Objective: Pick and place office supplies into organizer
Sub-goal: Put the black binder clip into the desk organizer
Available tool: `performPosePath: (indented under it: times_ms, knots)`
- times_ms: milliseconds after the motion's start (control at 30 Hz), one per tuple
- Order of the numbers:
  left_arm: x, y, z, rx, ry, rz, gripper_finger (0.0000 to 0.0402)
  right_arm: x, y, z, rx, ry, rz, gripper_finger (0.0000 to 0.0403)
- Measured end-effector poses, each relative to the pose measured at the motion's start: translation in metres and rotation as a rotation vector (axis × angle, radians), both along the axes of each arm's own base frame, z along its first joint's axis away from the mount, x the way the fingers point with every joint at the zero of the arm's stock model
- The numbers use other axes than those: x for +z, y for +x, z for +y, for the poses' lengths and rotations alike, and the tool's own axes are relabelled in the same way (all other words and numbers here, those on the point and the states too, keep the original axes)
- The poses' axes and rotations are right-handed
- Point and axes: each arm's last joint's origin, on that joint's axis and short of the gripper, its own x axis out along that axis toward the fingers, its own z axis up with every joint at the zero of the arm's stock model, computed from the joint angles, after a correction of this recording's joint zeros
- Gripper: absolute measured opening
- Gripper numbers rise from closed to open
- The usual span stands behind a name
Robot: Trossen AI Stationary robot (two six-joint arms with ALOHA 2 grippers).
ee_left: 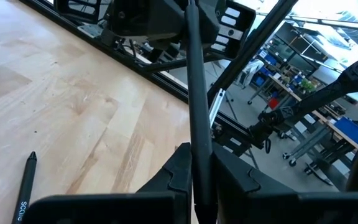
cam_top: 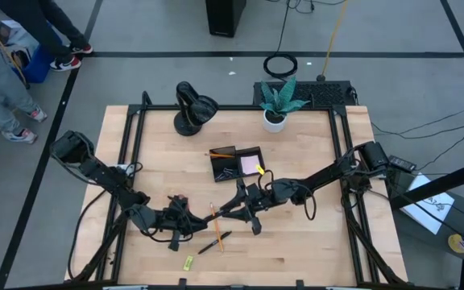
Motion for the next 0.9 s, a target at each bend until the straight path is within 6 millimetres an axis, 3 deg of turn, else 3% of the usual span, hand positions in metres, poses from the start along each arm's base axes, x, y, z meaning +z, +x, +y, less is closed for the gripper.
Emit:
performPosePath:
  times_ms: [333,900]
  knots:
    - [-0.0004,0.0,0.0001,0.003,0.006,0.003,0.0033,0.0,0.0001,-0.0003,-0.003,-0.005,-0.002,0.0039]
    - [-0.0017,-0.0013,0.0003,-0.008,0.072,0.019,0.0172,-0.0062,0.0018,-0.0049,-0.017,-0.081,0.04,0.0042]
